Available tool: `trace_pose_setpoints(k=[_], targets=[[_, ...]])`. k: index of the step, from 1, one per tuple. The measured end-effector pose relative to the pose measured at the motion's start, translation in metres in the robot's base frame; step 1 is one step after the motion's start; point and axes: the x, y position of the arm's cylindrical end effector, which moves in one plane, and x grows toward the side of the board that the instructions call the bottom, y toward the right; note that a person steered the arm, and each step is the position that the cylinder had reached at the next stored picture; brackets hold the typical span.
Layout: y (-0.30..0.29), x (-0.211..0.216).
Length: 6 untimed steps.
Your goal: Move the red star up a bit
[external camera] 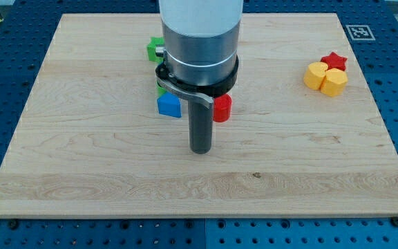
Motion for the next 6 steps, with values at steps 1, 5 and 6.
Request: trace_pose_setpoints(k=[1,5,6], targets=[[0.008,-0.005],[0.042,-0.056],[0.018,-0.068]])
